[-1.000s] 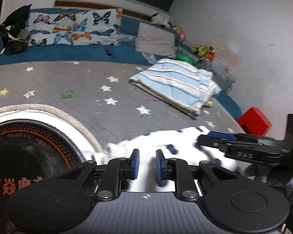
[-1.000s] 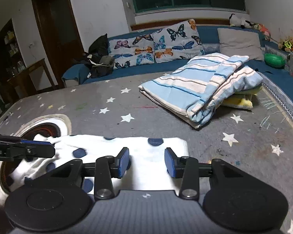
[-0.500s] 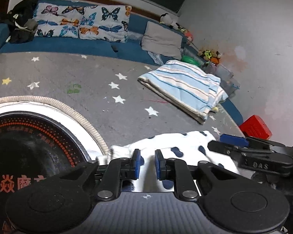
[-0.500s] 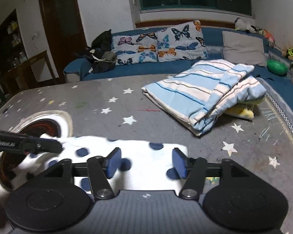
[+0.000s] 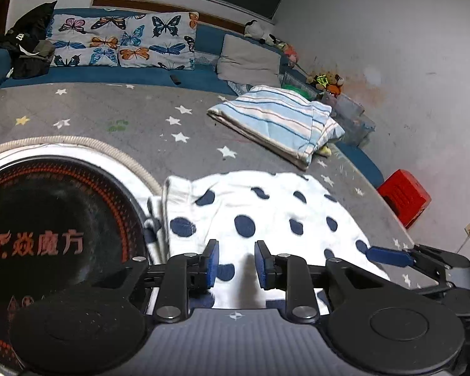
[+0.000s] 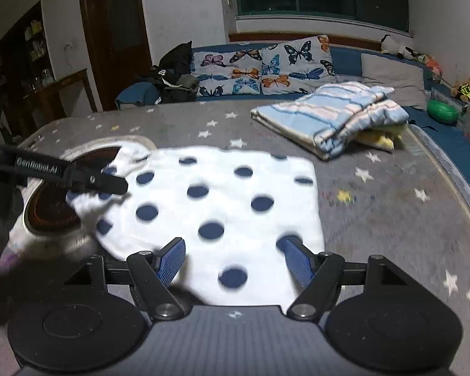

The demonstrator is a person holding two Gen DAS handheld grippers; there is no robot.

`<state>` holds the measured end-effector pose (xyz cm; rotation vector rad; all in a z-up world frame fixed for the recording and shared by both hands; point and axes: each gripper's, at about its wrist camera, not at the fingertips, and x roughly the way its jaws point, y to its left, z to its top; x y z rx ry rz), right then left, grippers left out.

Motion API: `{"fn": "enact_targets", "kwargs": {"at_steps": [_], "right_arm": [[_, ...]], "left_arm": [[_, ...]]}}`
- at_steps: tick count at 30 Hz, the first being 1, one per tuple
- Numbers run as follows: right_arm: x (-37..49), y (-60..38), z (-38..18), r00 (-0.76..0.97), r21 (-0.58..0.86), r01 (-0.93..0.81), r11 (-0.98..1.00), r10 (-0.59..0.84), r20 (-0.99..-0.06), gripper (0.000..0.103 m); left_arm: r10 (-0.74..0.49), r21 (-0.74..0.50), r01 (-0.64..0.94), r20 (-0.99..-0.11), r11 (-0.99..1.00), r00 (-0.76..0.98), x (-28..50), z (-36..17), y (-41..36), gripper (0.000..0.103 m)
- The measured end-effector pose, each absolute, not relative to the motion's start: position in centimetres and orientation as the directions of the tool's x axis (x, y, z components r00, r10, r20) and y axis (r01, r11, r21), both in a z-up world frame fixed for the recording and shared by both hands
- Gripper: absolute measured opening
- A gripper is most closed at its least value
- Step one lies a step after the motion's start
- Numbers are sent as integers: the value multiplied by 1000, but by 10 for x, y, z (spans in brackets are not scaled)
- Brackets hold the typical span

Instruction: Fold clothes

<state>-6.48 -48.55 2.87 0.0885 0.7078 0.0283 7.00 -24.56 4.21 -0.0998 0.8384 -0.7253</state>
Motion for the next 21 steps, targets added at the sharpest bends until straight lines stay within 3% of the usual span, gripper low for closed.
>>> {"fn": "enact_targets", "kwargs": {"at_steps": [5,7,16,18,21], "right_arm": [[-81,-482,20,749,65,27,998,23,-662,72],[-88,-481,21,751,62,36,997,14,-660,72],[-111,-473,24,772,74,72,995,-8,-636,90],[-115,-472,23,774,85,87,993,-14,-633,100],[-122,-469,22,780,97,110,989,-25,-626,103]], "left_arm": [[-615,-349,540,-645,765,453,68,42,-242,28],[-620,-355,541,-639,763,455,64,44,-239,35],[-631,-335,571,-623,749,462,33,51,-228,66],[-623,-313,580,-626,752,470,25,50,-226,74],[-610,-286,588,-632,757,478,14,47,-223,84]]}}
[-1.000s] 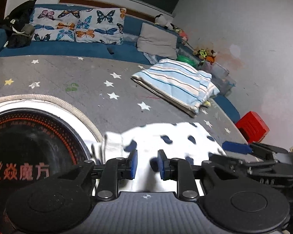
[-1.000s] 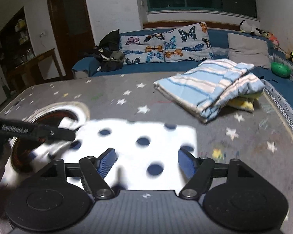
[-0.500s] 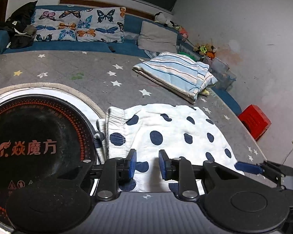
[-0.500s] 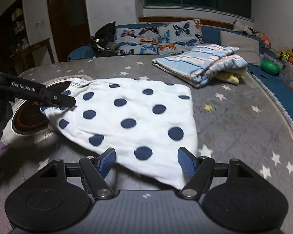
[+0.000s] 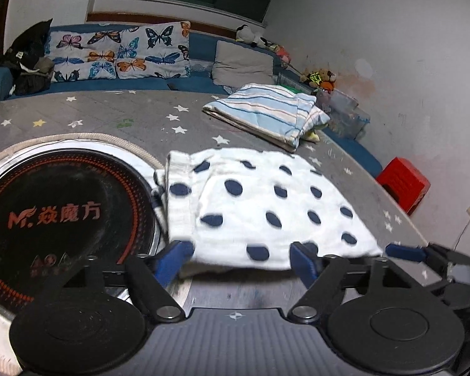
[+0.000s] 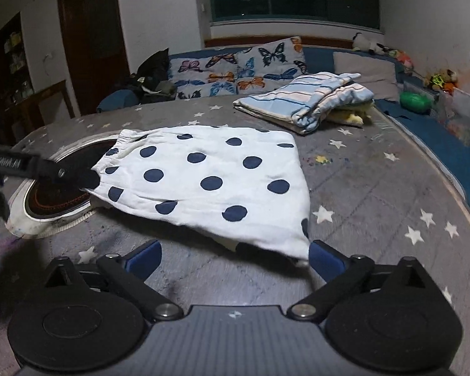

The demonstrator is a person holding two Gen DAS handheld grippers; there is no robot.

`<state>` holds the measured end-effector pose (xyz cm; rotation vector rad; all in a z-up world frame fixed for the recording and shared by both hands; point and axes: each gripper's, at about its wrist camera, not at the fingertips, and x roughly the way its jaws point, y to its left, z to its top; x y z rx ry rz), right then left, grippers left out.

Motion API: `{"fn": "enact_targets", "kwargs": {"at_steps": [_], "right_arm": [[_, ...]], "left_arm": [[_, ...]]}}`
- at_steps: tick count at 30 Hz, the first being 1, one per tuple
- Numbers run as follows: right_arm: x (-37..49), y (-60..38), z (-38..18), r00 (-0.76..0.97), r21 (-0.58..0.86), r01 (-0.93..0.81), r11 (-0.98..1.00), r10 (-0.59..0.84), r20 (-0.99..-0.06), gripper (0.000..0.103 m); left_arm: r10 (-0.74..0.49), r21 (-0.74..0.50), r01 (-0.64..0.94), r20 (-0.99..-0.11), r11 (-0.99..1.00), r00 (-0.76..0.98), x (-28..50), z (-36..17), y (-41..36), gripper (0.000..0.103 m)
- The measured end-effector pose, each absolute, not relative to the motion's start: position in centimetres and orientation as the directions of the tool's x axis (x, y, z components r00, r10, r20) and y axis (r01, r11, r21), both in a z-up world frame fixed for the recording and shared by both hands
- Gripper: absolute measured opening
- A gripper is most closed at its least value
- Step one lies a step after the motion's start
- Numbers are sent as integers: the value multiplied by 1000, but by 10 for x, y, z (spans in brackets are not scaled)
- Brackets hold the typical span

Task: Fold clothes
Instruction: 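Open both grippers and withdraw them from the folded trousers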

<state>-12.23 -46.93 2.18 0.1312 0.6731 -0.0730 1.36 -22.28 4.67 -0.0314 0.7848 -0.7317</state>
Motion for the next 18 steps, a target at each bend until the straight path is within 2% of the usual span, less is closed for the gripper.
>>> {"fn": "enact_targets", "kwargs": {"at_steps": [9,18], "right_arm": [[-136,-458,20,777,113,152,982,-48,-628,103],[-144,-448,15,774,148,188,971,-54,-631,103]], "left_arm": [[-595,-288,572,-652,768,471,-5,35,-209,99],[-585,-277,567,-651,776,483,-20,36,-198,103]]}}
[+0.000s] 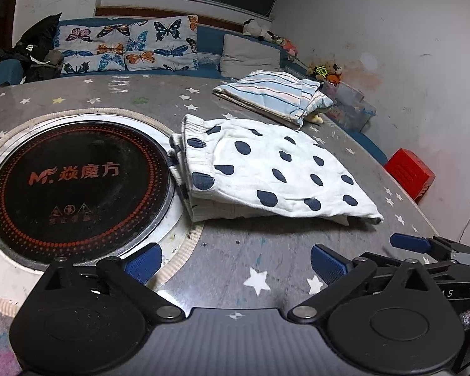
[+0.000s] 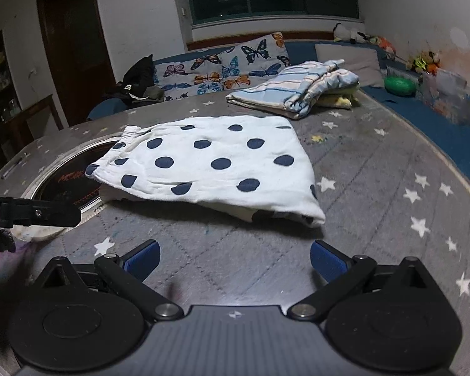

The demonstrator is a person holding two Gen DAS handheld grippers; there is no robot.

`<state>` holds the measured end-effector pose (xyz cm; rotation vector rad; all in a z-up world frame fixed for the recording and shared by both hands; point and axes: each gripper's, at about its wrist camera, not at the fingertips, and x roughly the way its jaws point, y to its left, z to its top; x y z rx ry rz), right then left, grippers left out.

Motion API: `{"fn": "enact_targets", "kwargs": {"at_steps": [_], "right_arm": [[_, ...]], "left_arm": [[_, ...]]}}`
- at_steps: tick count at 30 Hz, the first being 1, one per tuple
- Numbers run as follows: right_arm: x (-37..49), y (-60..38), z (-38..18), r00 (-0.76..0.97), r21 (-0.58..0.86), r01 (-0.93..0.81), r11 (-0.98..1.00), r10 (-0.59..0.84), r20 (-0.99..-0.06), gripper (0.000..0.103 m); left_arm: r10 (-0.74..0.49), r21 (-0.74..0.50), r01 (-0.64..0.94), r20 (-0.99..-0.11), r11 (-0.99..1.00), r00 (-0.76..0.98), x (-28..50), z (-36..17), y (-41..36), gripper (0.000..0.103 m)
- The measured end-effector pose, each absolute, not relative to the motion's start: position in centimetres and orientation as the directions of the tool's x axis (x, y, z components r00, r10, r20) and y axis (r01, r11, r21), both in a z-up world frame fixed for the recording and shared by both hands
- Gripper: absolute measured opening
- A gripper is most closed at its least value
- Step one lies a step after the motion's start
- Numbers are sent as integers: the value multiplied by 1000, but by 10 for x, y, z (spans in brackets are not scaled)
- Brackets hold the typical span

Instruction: Fold clothes

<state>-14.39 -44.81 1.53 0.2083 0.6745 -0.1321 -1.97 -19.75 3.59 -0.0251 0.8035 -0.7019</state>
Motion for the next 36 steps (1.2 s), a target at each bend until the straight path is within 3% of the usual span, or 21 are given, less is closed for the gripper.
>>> {"fn": "enact_targets", "kwargs": {"at_steps": [36], "right_arm": [[-168,-410,7,743,143,267,953,-109,-660,103]], "left_arm": [[-554,-208,587,-663,783,503,-57,41,-178,103]]}}
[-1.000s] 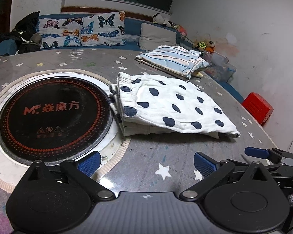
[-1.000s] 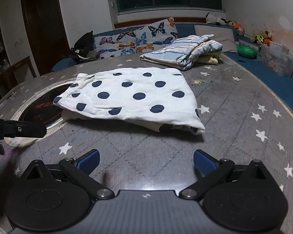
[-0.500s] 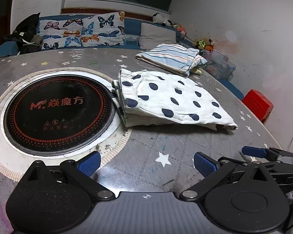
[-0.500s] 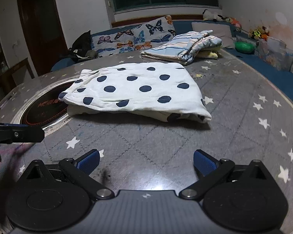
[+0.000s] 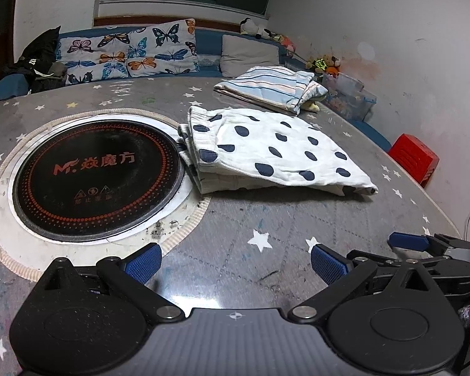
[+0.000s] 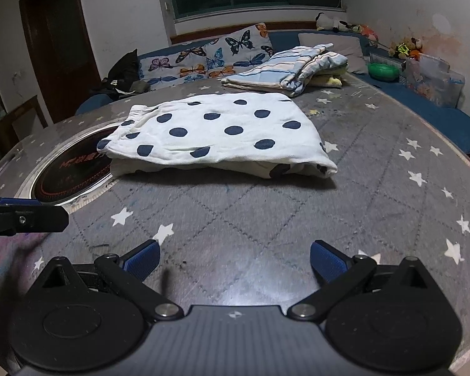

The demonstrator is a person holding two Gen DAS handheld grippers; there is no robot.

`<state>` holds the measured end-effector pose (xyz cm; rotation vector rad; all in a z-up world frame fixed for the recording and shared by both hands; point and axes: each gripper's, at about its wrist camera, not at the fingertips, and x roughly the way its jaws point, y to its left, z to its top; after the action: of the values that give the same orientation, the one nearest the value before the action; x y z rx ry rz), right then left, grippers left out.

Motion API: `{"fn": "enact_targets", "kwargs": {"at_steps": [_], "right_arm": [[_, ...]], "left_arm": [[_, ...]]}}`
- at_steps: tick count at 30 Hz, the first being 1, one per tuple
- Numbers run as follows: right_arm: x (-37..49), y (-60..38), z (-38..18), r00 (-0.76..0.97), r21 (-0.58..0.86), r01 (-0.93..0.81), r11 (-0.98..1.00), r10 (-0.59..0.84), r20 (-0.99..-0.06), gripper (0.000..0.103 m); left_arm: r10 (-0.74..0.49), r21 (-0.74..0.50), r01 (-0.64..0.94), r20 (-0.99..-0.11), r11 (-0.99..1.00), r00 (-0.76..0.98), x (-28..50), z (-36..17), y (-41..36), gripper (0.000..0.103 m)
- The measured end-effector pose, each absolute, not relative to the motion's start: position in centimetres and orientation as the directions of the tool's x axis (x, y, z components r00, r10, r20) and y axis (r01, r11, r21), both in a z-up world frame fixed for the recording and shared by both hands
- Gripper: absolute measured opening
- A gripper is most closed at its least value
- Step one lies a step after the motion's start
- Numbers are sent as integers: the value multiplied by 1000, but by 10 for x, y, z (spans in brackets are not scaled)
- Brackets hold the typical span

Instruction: Fold clothes

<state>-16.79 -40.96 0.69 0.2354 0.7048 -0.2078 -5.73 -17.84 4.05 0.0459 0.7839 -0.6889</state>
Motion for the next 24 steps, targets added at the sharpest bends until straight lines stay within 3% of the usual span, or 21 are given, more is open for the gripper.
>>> {"fn": "enact_targets", "kwargs": {"at_steps": [24], "right_arm": [[-173,-396,11,742,148,283,948,-118,-660,103]], "left_arm": [[-568,-211,601,-655,771,499,-71,41,-176,103]]}}
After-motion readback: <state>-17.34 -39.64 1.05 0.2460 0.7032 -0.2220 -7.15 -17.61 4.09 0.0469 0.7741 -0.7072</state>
